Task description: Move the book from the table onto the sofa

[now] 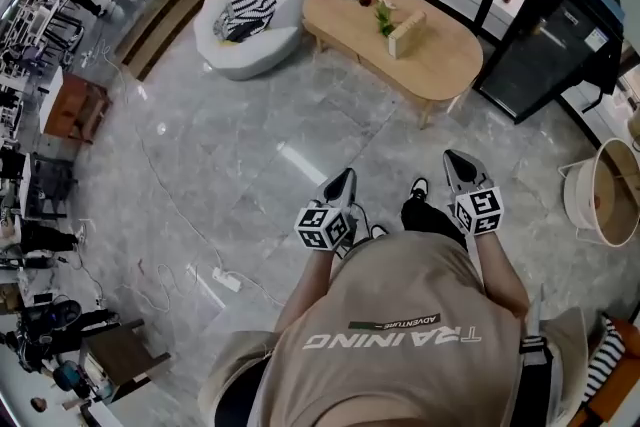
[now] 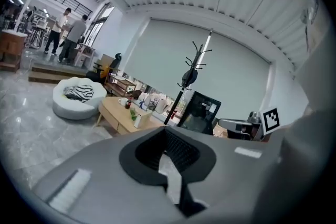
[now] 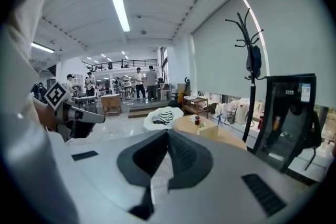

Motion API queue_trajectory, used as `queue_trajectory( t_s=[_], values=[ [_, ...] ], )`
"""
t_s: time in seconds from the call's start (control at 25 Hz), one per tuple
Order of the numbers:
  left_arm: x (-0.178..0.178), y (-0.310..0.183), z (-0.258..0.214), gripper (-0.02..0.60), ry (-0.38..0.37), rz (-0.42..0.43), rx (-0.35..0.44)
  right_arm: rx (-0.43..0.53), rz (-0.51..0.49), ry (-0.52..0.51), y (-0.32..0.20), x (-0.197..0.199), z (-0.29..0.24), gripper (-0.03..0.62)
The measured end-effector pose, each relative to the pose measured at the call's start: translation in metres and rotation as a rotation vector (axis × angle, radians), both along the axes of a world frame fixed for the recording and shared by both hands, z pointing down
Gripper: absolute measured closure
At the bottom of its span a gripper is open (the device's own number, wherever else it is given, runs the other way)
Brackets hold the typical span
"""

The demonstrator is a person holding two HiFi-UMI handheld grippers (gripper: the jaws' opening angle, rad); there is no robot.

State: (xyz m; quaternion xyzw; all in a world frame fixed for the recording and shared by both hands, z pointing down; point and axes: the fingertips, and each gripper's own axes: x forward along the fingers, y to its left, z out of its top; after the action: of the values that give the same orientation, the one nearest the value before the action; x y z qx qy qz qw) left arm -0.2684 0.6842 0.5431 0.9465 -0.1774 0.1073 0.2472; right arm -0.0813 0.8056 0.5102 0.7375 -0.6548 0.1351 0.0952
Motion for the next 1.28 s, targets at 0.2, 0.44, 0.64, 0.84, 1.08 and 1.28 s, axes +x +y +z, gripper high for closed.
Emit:
queue_trajectory(
  t_s=[0.2, 0.44, 0.64, 0.84, 1.08, 1.28],
  values=[
    [0.041, -0.023, -0.012, 0.591, 0.005, 0.002, 0.003, 0.011, 0.007, -0.044, -0.023, 0.045, 0.014, 0.589],
    [0.103, -0.06, -0.022, 0.591, -0.043, 0.042, 0.055, 0.043, 0.043, -0.064, -0.055, 0.121, 0.014, 0.589],
    [0.172, -0.082, -0.025, 0.591, -0.065, 0.088, 0.06, 0.034, 0.04, -0.085, -0.076, 0.177, 0.023, 0.589],
    [0.223, -0.095, -0.025, 0.591, -0.065, 0.089, 0.022, -0.012, 0.018, -0.092, -0.077, 0.217, 0.047, 0.589],
    [0.259, -0.111, -0.013, 0.591, -0.074, 0.089, -0.002, -0.008, 0.035, -0.128, -0.092, 0.257, 0.055, 0.589],
    [0.275, -0.141, -0.016, 0.591, -0.066, 0.101, 0.063, -0.033, 0.019, -0.062, -0.114, 0.255, 0.05, 0.589]
  ],
)
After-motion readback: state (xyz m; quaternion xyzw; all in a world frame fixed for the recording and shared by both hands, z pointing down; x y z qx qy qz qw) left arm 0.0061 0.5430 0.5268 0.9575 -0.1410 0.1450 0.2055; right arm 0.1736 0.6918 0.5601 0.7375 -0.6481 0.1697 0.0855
